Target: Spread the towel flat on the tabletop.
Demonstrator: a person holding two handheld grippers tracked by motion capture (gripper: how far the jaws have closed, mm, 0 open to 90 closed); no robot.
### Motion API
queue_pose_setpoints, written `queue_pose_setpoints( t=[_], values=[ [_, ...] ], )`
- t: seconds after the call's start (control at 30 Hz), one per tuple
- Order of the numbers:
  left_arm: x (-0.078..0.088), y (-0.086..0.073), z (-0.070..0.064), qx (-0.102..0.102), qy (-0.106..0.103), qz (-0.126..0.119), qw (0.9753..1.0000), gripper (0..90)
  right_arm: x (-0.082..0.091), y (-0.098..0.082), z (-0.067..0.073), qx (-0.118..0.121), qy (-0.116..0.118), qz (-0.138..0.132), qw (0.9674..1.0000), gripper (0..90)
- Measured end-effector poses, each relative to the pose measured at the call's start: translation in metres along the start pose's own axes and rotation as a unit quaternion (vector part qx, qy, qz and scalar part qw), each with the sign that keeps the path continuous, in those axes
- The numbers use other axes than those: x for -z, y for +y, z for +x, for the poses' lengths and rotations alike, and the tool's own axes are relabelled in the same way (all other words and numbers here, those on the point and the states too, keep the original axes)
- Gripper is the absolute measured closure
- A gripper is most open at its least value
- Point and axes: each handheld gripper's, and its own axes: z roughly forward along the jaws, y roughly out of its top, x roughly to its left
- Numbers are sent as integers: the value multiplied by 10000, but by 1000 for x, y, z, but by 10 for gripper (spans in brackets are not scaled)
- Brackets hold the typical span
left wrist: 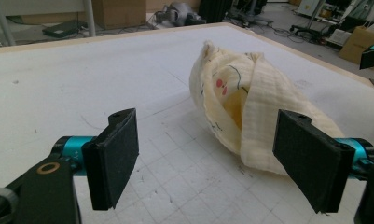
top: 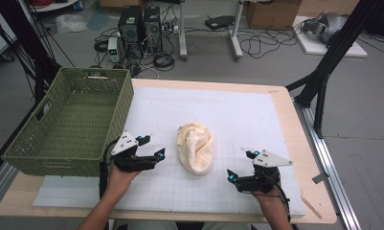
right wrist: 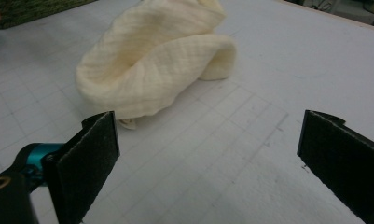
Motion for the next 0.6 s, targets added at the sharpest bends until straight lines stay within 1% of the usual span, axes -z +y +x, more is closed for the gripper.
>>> queue_pose_setpoints(
  t=[0.2, 0.33, 0.43, 0.47, 0.53, 0.6],
  values=[
    [2, 0, -1, -54, 75, 7, 10000, 231, -16, 10, 16, 362, 176, 105, 9991, 42],
    [1, -1, 0, -40, 90, 11, 10000, 232, -26, 16, 22, 419, 251, 134, 9987, 44],
    [1, -2, 0, -57, 112, -7, 9999, 233, -30, 19, 28, 576, 225, 117, 9980, 57],
    [1, -2, -1, -74, 111, 10, 9999, 234, -31, 19, 30, 591, 211, 117, 9980, 63],
    [0, -2, 0, -65, 117, 14, 9999, 235, -35, 21, 34, 659, 248, 109, 9975, 74],
    [0, -3, 1, -57, 128, 24, 9999, 235, -41, 22, 37, 688, 291, 170, 9971, 74]
  ],
)
